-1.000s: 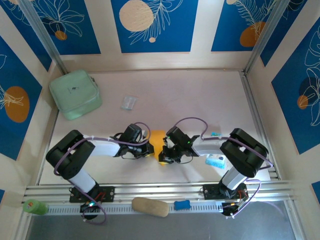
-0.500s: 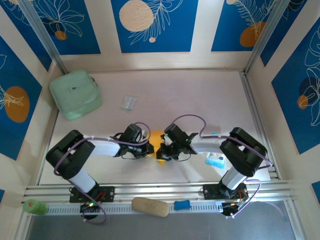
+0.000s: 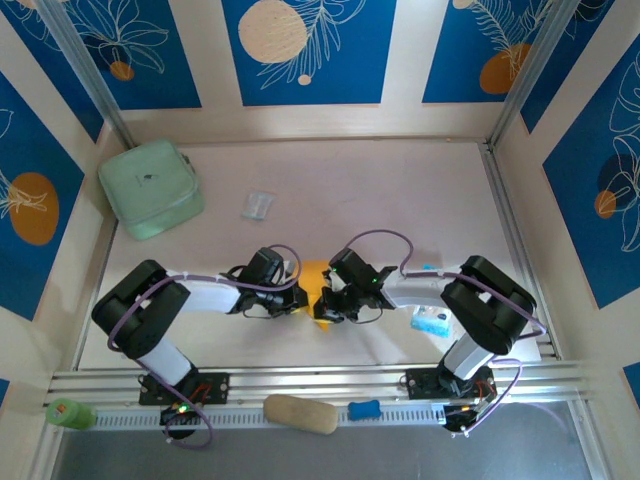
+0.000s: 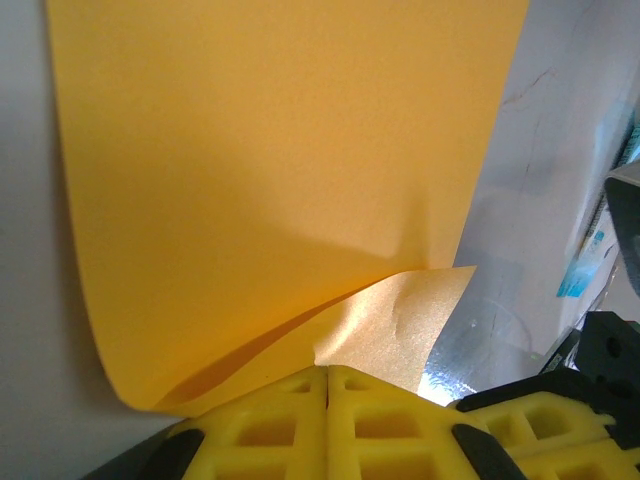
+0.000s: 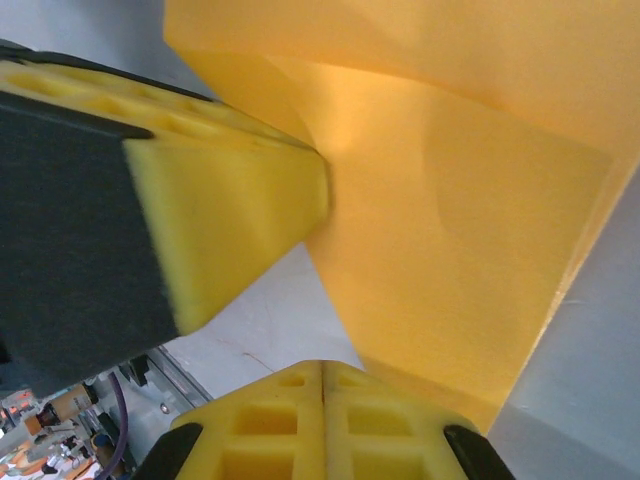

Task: Fold a paper plane with a square sheet of paper (pick it up from the middle)
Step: Third fold the triangle at the center of the table.

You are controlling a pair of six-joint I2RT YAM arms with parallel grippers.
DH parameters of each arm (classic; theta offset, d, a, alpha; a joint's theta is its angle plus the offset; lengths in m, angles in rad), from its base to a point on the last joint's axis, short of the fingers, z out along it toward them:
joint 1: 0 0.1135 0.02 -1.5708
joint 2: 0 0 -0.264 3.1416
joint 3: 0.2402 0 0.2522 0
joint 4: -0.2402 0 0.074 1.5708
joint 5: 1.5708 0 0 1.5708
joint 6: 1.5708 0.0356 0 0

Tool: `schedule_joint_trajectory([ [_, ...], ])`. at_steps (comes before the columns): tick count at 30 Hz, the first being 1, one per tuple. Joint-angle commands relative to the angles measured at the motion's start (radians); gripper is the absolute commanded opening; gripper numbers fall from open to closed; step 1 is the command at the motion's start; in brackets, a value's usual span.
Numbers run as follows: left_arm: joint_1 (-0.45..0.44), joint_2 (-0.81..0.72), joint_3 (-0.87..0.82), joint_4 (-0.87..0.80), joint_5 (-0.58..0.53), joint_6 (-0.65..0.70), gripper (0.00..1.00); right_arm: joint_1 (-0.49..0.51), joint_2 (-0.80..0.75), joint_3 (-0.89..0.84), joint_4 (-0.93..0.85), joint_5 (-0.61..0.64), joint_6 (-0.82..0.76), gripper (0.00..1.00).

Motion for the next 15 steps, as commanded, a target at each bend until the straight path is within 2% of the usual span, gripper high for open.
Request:
schedule_joint_trajectory([
  [1,-0.001,0.008,-0.006,-0.042,-0.027,0.009,0.06,0.006,-0.023,0.023,-0.025,0.002,-0.012,0.02],
  [15,0.0,0.008,0.0,-0.051,-0.029,0.012,0.05,0.008,-0.04,0.02,-0.019,-0.003,-0.01,0.02],
])
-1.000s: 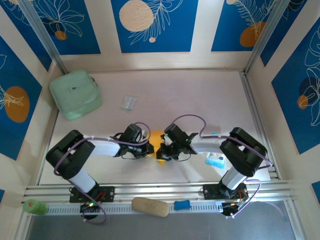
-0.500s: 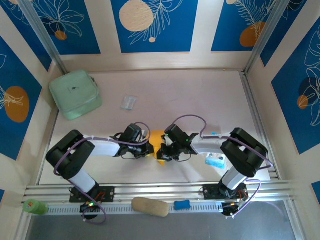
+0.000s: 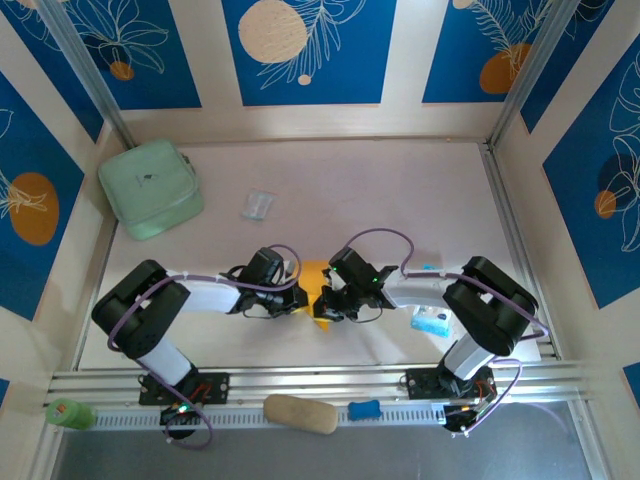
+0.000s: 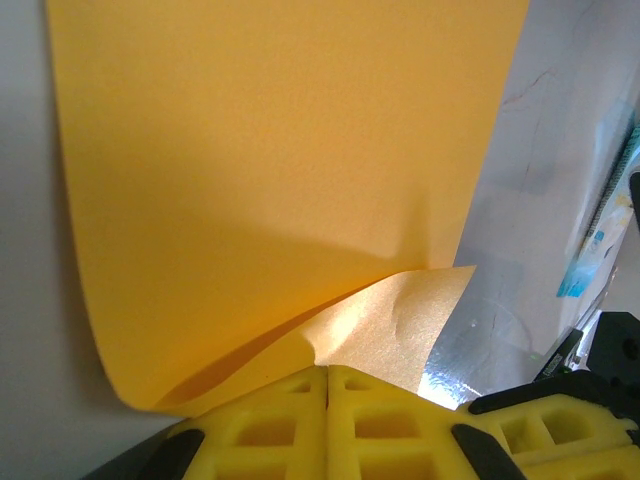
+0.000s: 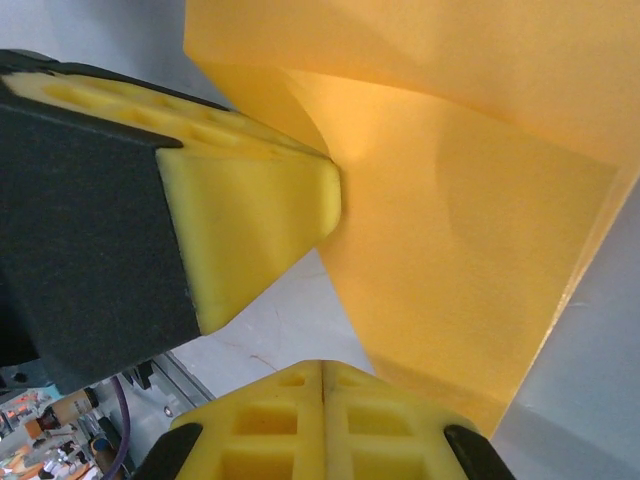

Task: Fold a paper plane with a square sheet of paper (pick it up from the middle)
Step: Third fold the triangle at the center of the table.

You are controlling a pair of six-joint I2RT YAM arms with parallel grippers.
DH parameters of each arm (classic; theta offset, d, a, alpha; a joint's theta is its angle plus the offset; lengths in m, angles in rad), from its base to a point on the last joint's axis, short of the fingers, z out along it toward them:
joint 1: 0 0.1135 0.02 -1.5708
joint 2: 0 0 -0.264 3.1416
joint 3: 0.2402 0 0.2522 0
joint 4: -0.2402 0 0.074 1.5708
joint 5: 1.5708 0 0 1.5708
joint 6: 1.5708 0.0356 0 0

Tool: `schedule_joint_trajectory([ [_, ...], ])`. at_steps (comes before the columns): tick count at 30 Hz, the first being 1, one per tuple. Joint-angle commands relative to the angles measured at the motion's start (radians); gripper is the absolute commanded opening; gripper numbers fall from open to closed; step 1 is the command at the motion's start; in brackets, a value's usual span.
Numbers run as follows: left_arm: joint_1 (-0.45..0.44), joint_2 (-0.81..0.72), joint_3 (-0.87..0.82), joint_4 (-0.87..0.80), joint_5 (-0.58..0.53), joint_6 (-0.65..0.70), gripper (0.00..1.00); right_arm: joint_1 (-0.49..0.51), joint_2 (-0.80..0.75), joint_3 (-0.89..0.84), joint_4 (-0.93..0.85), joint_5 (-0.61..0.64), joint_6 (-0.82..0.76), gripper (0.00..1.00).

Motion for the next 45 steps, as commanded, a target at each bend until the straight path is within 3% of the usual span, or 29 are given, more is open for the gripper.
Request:
schedule_joint_trajectory([
  [1,-0.001,0.009,-0.001,-0.051,-0.029,0.011,0.05,0.007,-0.029,0.018,-0.015,-0.009,-0.012,0.02],
  [15,-0.001,0.005,-0.003,-0.051,-0.03,0.011,0.05,0.012,0.049,-0.038,0.024,-0.008,0.007,0.02],
  [26,-0.001,0.006,-0.005,-0.051,-0.033,0.009,0.05,0.022,-0.076,-0.145,-0.044,0.022,0.011,0.02],
  [32,-0.002,-0.001,-0.007,-0.051,-0.039,0.009,0.05,0.017,-0.148,-0.097,-0.086,0.035,-0.001,0.02],
  [45,-0.001,-0.024,-0.005,-0.065,-0.05,0.013,0.06,0.018,0.067,0.02,-0.04,0.019,-0.025,0.01],
])
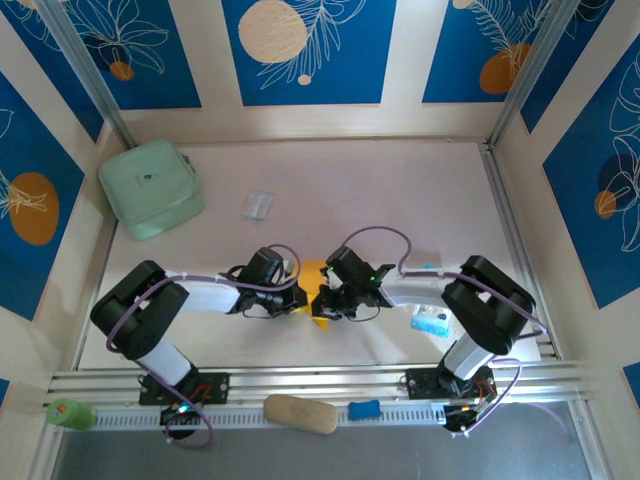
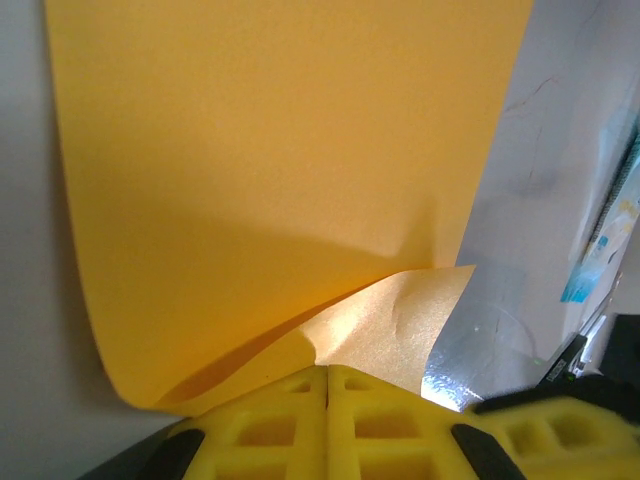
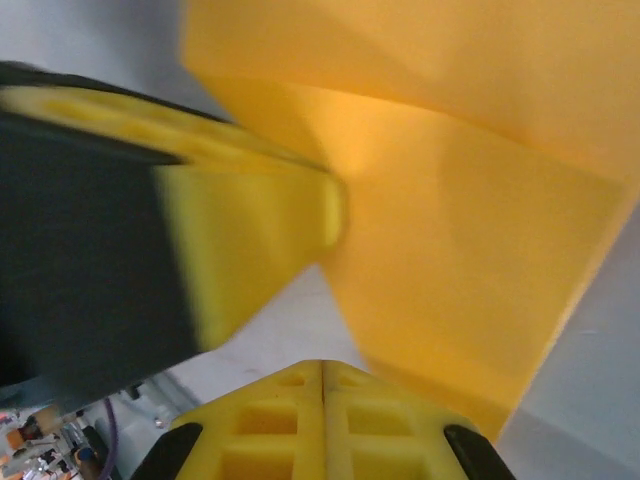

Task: Fold a paper plane with a square sheet of paper (pick it up from the middle)
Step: Third fold the triangle at the center of the table.

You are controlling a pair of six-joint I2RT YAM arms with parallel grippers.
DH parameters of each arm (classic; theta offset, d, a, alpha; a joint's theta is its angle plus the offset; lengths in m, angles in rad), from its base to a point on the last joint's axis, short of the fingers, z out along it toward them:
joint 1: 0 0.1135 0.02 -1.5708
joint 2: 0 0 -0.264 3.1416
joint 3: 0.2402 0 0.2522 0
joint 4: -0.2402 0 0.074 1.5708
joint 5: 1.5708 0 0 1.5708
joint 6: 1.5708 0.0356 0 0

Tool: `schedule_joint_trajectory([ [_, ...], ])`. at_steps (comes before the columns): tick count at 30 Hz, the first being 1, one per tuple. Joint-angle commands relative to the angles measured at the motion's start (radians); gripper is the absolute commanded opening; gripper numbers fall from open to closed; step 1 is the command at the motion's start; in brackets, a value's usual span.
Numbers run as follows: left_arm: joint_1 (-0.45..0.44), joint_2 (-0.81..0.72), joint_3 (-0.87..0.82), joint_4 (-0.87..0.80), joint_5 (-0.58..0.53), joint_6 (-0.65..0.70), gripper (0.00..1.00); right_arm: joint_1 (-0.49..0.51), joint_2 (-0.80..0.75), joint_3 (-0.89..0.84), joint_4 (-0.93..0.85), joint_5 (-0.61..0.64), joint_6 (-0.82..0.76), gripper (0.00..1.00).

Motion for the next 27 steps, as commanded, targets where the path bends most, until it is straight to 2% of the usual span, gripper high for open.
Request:
schedule_joint_trajectory([
  [1,0.0,-0.015,-0.004,-0.054,-0.034,0.015,0.06,0.006,0.04,-0.024,-0.02,-0.01,-0.007,0.01],
  [7,0.0,-0.061,0.015,-0.04,-0.02,0.043,0.12,0.004,0.01,-0.117,0.019,-0.006,0.016,0.0],
  [12,-0.003,-0.128,0.019,-0.03,0.002,0.067,0.19,-0.011,0.017,-0.097,0.012,-0.019,-0.002,0.0],
  [18,-0.004,-0.049,0.025,-0.008,0.023,0.059,0.18,-0.014,0.026,-0.069,0.002,-0.025,-0.011,0.0],
  [21,0.003,0.001,0.061,-0.071,0.008,0.083,0.14,-0.014,0.026,-0.079,0.009,-0.02,-0.007,0.0],
  [23,0.021,0.015,0.071,-0.119,-0.015,0.102,0.12,-0.014,0.03,-0.086,0.02,-0.019,-0.001,0.0],
  [27,0.078,0.006,0.051,-0.113,-0.005,0.111,0.11,-0.014,0.034,-0.095,0.03,-0.019,0.006,0.0],
])
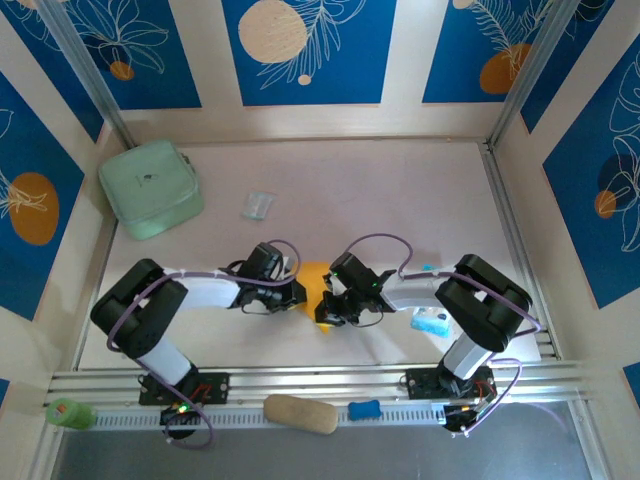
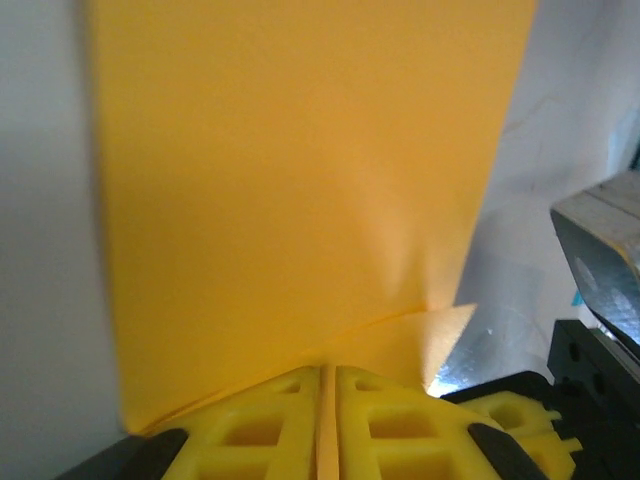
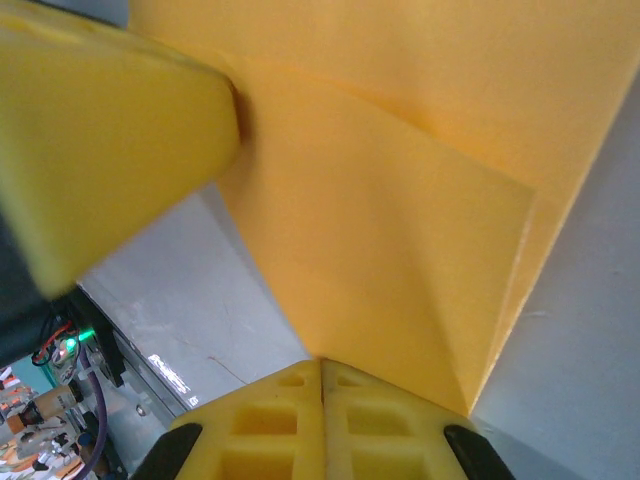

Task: Fold a paper plane with a square sheet of paper (pick it up from the middle)
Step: Third fold the triangle at the center of the table, then perform the fourth fold on the wing at the bottom-center of the table.

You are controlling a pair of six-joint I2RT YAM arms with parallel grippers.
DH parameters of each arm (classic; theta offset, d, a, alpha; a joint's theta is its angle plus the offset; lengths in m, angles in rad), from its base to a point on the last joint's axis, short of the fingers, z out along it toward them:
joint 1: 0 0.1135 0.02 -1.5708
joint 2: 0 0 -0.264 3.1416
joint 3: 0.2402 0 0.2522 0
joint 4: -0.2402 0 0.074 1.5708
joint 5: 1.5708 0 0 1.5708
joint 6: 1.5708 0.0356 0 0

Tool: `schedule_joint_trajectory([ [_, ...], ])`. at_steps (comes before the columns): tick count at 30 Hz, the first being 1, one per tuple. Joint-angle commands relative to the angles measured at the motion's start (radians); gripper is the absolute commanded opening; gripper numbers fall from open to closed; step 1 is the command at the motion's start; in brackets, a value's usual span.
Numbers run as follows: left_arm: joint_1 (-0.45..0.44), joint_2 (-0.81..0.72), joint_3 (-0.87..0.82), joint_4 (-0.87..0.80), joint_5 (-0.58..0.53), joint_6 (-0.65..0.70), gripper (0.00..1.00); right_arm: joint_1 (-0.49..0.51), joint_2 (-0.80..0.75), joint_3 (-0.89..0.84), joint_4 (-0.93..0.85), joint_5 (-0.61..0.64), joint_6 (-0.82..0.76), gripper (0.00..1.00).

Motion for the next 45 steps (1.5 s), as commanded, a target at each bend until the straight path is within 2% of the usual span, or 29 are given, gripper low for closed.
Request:
schedule_joint_trajectory([
  [1,0.046,-0.008,0.007,-0.047,-0.012,0.045,0.12,-0.006,0.031,-0.024,-0.053,0.018,0.004,0.0],
  [19,0.22,-0.006,0.045,-0.125,0.005,0.138,0.11,-0.016,0.018,-0.018,-0.075,0.015,-0.013,0.0],
  [25,0.238,-0.028,0.061,-0.146,0.004,0.136,0.1,-0.017,0.015,-0.022,-0.072,0.004,-0.029,0.0],
  [31,0.237,-0.127,0.053,-0.148,0.009,0.107,0.12,-0.041,-0.007,0.005,-0.101,-0.025,-0.103,0.0],
  [35,0.235,-0.182,0.034,-0.133,0.021,0.088,0.13,-0.048,-0.108,0.046,-0.139,-0.031,-0.149,0.07],
  [37,0.233,-0.205,0.02,-0.124,0.025,0.079,0.15,-0.05,-0.18,0.062,-0.189,0.031,-0.157,0.12],
  [39,0.231,-0.213,0.005,-0.102,0.043,0.066,0.18,-0.064,-0.23,0.06,-0.247,0.119,-0.139,0.24],
  [41,0.226,-0.204,-0.006,-0.065,0.082,0.055,0.22,-0.094,-0.253,0.039,-0.264,0.154,-0.116,0.29],
  [45,0.216,-0.169,-0.009,-0.024,0.138,0.048,0.27,-0.126,-0.251,0.002,-0.214,0.138,-0.084,0.4],
])
